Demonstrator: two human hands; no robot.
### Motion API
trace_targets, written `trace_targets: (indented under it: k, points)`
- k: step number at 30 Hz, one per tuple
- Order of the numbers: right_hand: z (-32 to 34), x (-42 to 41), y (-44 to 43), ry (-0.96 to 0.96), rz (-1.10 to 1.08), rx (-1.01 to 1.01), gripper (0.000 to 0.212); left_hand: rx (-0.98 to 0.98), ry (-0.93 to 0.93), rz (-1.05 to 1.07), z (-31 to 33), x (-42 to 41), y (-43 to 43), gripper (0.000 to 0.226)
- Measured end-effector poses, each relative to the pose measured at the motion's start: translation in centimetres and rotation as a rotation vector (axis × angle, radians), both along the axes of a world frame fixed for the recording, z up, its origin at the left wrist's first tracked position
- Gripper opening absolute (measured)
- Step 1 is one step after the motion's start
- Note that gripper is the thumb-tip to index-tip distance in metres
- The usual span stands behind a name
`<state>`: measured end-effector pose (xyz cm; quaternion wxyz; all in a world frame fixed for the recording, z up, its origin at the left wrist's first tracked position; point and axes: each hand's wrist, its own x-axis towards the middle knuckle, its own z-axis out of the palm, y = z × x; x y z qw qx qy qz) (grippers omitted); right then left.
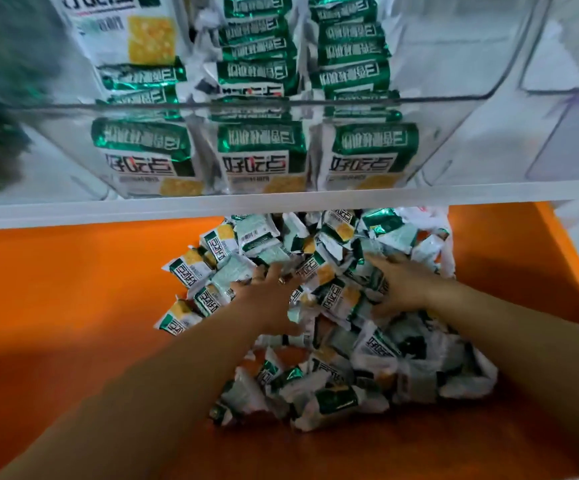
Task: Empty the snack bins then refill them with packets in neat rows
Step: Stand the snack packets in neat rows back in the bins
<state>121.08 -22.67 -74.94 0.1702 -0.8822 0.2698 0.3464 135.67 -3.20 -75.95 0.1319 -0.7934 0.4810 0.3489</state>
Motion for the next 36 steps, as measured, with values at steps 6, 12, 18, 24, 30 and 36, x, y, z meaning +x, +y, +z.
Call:
trace_targets:
  k: [6,12,18,24,30,36]
  points:
    - [0.5,0.0,-0.3,-0.016,0.051,0.175,0.098,-0.019,0.337,-0.007,-0.3,-1.2,0.4,0.073]
    - [1.8,-1.1,-0.3,-0.116,0.111,0.326,0.098,-0.131,0.431,0.126,-0.6,0.4,1.5,0.070]
    - [3.7,-4.4,-2.5,0.184,0.150,0.290,0.122,0.010,0.585,0.203,-1.5,1.0,3.1,0.093]
    - [2.7,-6.9,1.3,0.089,0.094,0.378,0.116,-0.022,0.694,0.256,-0.9,0.0,2.8,0.088]
    - [1.9,-6.7,3.0,-0.073,0.040,0.435,0.109,-0.123,0.698,0.266,-0.9,-1.2,2.8,0.082]
    - [1.2,-5.6,4.0,-0.223,0.009,0.451,0.103,-0.176,0.668,0.359,-2.2,-1.7,3.5,0.090]
